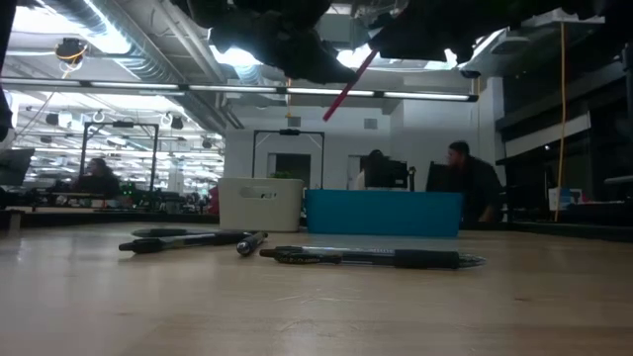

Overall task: Sort pens & pencils
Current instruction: Put the red pencil into the blue bin

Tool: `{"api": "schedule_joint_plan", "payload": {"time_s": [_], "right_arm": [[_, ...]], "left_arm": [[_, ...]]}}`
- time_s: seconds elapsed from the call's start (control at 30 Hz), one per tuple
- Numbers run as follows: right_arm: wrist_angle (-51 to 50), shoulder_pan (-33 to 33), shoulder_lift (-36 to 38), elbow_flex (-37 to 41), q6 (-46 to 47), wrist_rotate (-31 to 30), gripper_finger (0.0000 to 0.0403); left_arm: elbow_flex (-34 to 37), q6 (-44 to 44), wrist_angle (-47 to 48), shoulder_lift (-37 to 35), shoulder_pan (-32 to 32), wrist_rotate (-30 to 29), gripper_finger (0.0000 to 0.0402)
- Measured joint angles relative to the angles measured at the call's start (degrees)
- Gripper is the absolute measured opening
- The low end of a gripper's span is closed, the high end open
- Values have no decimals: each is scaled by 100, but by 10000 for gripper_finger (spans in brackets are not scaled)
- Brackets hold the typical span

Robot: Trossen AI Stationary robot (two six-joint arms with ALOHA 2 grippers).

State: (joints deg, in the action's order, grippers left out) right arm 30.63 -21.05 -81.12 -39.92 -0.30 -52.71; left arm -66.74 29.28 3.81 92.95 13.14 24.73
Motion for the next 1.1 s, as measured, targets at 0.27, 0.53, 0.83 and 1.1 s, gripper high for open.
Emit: {"api": "schedule_joint_plan", "payload": {"time_s": [0.27, 0.53, 0.83, 1.1], "right_arm": [[0, 289, 0, 0, 9, 470, 171], [13, 397, 0, 0, 5, 623, 140], [15, 394, -4, 0, -1, 669, 23], [11, 392, -7, 0, -143, 632, 23]], "left_arm": [[0, -21, 2, 0, -4, 157, 19], [0, -26, 24, 0, -4, 155, 19], [0, -30, 57, 0, 0, 135, 19], [0, -144, 86, -2, -9, -122, 38]]}}
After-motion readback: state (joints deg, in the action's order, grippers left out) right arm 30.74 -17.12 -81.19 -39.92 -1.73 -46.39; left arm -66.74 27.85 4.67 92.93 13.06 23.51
